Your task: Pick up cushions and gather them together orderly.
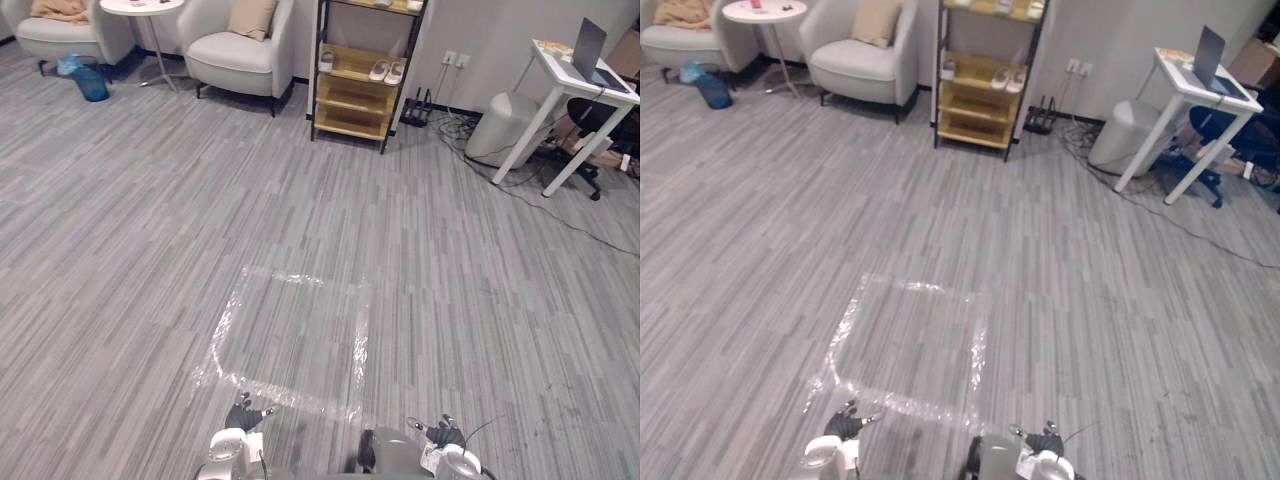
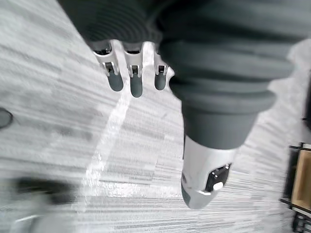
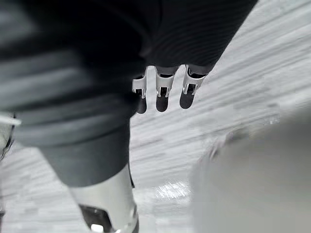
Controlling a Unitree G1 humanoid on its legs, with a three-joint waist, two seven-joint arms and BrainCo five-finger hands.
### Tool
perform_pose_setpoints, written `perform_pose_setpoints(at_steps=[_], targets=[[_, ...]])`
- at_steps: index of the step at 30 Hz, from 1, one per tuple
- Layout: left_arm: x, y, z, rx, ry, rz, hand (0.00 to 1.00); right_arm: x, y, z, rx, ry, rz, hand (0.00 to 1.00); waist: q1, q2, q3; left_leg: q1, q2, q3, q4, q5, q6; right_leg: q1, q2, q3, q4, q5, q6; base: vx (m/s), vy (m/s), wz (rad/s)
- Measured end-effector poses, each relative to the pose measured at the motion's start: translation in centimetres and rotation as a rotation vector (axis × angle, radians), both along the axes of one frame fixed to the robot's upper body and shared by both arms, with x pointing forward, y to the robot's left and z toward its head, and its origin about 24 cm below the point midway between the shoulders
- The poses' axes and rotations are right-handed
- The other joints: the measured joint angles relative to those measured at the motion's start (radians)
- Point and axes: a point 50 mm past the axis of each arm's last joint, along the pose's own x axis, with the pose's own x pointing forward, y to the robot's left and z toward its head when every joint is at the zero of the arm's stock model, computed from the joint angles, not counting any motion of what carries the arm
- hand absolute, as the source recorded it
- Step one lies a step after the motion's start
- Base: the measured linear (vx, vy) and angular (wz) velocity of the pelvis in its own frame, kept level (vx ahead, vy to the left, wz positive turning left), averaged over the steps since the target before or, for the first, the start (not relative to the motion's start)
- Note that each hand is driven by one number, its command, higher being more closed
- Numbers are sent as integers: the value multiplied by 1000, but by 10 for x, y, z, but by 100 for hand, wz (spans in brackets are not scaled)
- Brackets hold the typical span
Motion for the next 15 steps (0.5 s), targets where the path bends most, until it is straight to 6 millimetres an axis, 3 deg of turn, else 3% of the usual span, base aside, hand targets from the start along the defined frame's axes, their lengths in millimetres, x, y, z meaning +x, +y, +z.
perform_pose_setpoints(at_steps=[1,2,3,4,5,6,7,8,9,10,11,12,13,14,15], targets=[[-3,-1,-2,-5,12,3,0,0,-3,0,-6,3,0,0,-9,6,-2,4,10,-32,24,-6,-10,8,8,17,7,76,-33,706,-292,68],[-2,-6,-2,-23,13,19,0,1,-9,1,-20,4,4,0,-11,55,-13,-11,52,-79,109,-2,-20,28,32,-28,39,85,-53,700,-260,67],[0,-10,-2,-40,3,40,0,3,-11,2,-29,1,17,0,-3,80,-17,-99,56,-94,287,43,-88,44,45,-56,48,32,-70,552,-196,55],[4,-10,0,-47,-9,58,0,6,-10,3,-30,-6,28,0,-1,90,-10,-152,52,-92,407,98,-113,66,53,-58,44,13,-77,824,-287,28],[1,-11,-1,-62,-5,101,0,12,-10,5,-44,-14,69,0,8,107,2,-256,55,-75,638,254,-150,136,70,-53,13,-20,-86,679,-209,6],[2,-11,-1,-62,-10,103,0,14,-9,5,-47,-9,84,0,19,116,21,-338,87,-36,819,205,-139,233,90,-47,-22,-51,-111,804,-240,0],[5,-10,1,-56,-22,98,0,14,-7,5,-41,-6,85,0,26,110,29,-372,98,-13,870,168,-132,280,92,-46,-36,-61,-120,618,-148,8],[12,-5,6,-37,-57,83,0,15,0,4,-22,-8,83,0,50,88,41,-452,98,26,887,98,-127,370,85,-46,-70,-74,-127,558,-145,11],[17,-3,9,-21,-81,54,0,22,6,5,-10,-23,82,0,59,64,46,-539,73,64,793,41,-105,445,68,-40,-116,-78,-129,540,-130,6],[18,-2,10,-18,-87,48,0,24,7,6,-8,-29,83,0,63,60,47,-562,62,74,735,30,-105,463,62,-34,-128,-79,-127,505,-89,-18],[19,-3,11,-15,-94,39,0,33,7,8,-11,-49,88,0,78,59,44,-612,27,76,529,37,-110,493,44,-11,-154,-95,-114,598,6,-55],[19,-5,11,-20,-95,36,0,40,5,11,-21,-68,94,0,99,72,44,-655,2,53,270,113,-124,527,35,23,-181,-139,-78,492,22,-63],[17,-5,10,-26,-94,41,0,42,4,12,-25,-74,96,0,105,84,44,-661,2,49,222,184,-129,539,34,33,-190,-152,-65,654,136,-77],[15,-7,9,-38,-91,69,0,39,3,10,-26,-56,101,0,120,101,46,-634,8,71,160,338,-130,578,30,63,-200,-174,-51,570,128,-52],[15,-6,9,-29,-93,55,0,38,12,8,-2,-45,113,0,119,84,47,-605,-13,103,156,311,-101,596,3,95,-203,-170,-46,683,166,-48]])
